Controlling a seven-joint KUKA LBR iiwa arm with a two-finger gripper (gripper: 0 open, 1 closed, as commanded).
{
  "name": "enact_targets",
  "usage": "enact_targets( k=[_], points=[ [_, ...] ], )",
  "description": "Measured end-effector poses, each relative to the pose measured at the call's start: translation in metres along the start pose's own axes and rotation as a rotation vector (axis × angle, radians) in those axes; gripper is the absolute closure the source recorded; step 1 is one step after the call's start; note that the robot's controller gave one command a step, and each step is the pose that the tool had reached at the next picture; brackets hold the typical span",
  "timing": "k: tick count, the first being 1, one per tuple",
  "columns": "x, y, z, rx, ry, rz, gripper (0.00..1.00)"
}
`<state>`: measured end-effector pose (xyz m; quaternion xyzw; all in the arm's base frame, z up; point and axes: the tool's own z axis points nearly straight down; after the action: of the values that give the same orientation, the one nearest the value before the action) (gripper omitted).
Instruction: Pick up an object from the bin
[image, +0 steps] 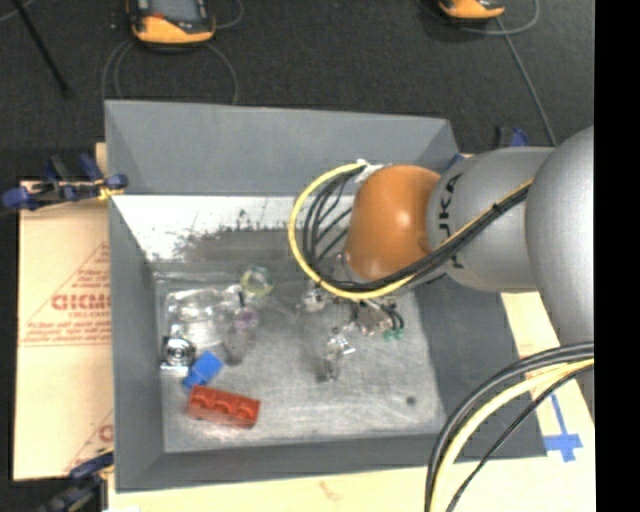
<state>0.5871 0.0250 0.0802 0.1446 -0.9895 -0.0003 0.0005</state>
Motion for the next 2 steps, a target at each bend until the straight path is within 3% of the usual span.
enact_targets(
  k=[1, 2],
  points=[
    [-0.026, 0.038, 0.001, 0.003, -0.009, -0.062, 0.0],
    [-0.057, 0.082, 0.0, 0.009, -0.002, -0.25, 0.0]
  ],
)
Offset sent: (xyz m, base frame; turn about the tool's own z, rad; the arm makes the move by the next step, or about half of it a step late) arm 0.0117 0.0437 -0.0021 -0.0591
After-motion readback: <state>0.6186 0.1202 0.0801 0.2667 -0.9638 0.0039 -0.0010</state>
